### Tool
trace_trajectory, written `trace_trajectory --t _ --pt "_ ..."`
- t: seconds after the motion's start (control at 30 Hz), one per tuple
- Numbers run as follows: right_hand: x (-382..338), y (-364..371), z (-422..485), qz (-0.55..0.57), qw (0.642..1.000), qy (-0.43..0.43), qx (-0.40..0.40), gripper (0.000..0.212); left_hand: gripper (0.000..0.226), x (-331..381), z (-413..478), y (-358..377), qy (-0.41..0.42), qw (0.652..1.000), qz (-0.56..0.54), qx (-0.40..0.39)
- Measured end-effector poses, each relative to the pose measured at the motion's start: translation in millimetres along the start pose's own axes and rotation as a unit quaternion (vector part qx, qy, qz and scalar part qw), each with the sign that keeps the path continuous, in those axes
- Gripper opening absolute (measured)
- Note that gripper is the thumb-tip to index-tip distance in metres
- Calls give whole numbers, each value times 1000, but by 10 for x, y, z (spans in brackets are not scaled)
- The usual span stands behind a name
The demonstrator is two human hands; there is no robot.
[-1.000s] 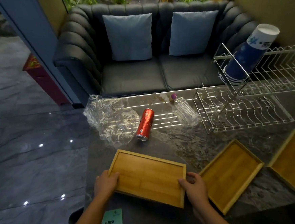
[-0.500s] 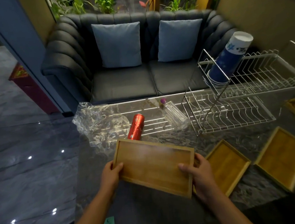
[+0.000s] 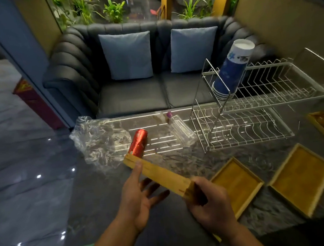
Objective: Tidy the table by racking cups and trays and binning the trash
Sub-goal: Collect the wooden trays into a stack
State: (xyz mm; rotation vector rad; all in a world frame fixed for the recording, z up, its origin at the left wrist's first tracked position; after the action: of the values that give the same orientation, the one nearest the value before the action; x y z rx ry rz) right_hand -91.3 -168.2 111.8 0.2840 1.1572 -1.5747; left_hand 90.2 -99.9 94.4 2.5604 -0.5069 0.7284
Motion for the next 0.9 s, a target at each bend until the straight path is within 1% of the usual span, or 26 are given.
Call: trace_trajectory --t 0.07,0.1,0.2,0.27,0.3,0.37,0.47,0.5,0.57,0.63,0.67,0.7,0.77,0.8,0.83,0.87,0.9 --pt "-2 -71 -19 35 998 -57 -22 37 69 -65 -122 59 0 1000 10 30" --pt "-16 -104 -21 51 994 -95 -34 34 73 -99 -174 101 -1 999 13 44" --pt "5 -194 25 73 979 -180 -60 20 72 -236 -238 224 -8 996 0 89" --pt "81 -252 71 84 971 -209 -77 11 69 -357 -252 334 -20 995 -13 99" --pt "129 -287 88 89 968 -218 -86 10 66 -425 -255 386 -22 994 -10 107" --pt "241 -356 114 95 963 -230 -106 14 61 -582 -244 460 -17 990 9 141" --pt "409 -466 144 75 953 -249 -156 29 42 -787 -250 518 2 981 10 192" --pt "453 -503 164 63 946 -258 -185 34 40 -848 -263 537 5 980 4 198" --pt "528 -598 198 34 929 -282 -235 42 44 -949 -285 557 6 979 -6 204" --pt "589 -733 197 27 917 -301 -261 49 47 -1013 -302 582 10 980 -14 196" --pt "623 -810 202 35 918 -292 -267 55 48 -1028 -319 602 13 982 -17 189" --pt "663 -886 219 52 926 -262 -267 60 51 -1032 -334 616 23 982 -20 184" --pt "786 -1004 276 92 955 -147 -240 62 53 -1016 -348 625 66 981 -21 180" --pt "870 -1029 299 94 968 -71 -220 58 54 -1009 -353 623 92 980 -17 177" --pt "982 -1027 304 85 974 21 -209 54 56 -1011 -353 618 110 979 -12 171" --pt "1093 -1009 292 80 965 130 -216 52 58 -1023 -349 618 121 979 -8 162" --pt "1172 -972 239 96 935 246 -239 54 61 -1048 -345 626 127 981 -7 148"
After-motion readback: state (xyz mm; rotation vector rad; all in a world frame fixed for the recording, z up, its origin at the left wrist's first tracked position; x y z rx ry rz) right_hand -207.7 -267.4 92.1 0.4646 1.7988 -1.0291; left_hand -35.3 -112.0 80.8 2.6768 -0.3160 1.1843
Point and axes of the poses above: each hand's wrist, its own z-axis towards the middle knuckle, its own y-axis out of the palm, x = y × z, the point moved 4 cm from there along z, towards the middle knuckle, and after that the axes turned 11 degrees about x, right-handed, at the moved point
